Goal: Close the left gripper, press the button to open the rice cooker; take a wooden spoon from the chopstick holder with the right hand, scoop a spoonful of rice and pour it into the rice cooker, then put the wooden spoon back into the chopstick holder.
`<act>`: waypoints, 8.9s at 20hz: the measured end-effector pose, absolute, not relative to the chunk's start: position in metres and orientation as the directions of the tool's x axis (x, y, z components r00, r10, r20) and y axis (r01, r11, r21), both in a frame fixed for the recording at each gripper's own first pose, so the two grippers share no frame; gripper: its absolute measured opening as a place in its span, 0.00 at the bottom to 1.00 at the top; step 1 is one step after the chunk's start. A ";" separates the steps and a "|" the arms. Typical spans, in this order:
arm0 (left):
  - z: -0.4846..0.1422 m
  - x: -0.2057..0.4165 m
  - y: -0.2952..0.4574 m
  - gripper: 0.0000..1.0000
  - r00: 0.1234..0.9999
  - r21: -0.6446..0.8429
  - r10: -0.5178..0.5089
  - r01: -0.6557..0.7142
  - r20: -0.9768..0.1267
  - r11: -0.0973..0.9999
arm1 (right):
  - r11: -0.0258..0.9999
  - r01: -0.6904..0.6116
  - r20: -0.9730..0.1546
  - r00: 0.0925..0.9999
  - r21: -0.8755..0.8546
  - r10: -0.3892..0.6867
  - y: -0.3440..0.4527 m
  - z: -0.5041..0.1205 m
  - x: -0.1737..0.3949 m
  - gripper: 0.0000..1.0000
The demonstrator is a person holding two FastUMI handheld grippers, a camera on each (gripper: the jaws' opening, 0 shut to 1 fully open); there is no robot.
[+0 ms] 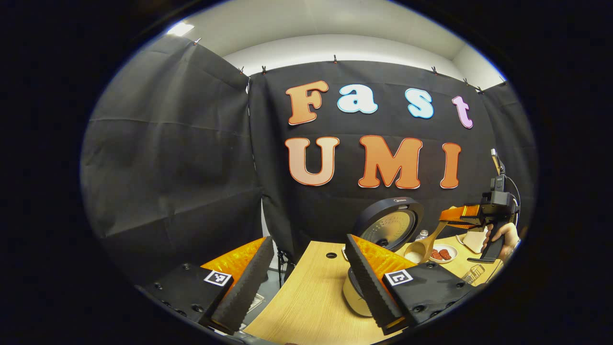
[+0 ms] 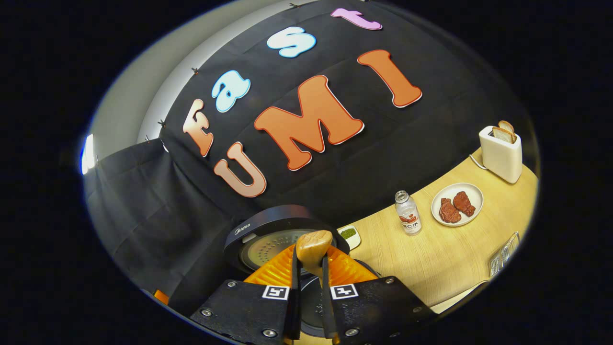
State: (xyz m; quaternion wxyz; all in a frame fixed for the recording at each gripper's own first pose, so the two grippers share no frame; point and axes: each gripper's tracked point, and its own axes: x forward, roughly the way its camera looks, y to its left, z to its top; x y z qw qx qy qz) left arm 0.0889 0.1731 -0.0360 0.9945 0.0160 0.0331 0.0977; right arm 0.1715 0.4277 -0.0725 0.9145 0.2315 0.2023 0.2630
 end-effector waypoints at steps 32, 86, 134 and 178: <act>-0.047 0.083 0.193 1.00 0.967 0.021 0.238 -0.237 -0.088 0.971 | 0.743 -0.669 -0.222 0.729 -0.032 0.647 0.473 -0.092 0.130 0.17; -0.026 0.090 0.104 0.98 0.978 0.076 0.181 -0.174 -0.101 0.982 | 0.902 0.023 -0.442 0.877 0.432 0.189 0.037 -0.262 0.194 0.38; -0.090 0.281 -0.056 0.99 0.935 0.056 -0.007 0.028 -0.355 0.998 | 0.953 -0.270 -0.176 0.940 0.141 0.292 0.029 0.012 0.141 0.95; -0.004 0.176 -0.054 0.96 0.984 0.023 0.018 -0.014 -0.176 1.000 | 0.962 -0.260 -0.174 0.947 0.082 0.271 0.021 -0.001 0.139 0.95</act>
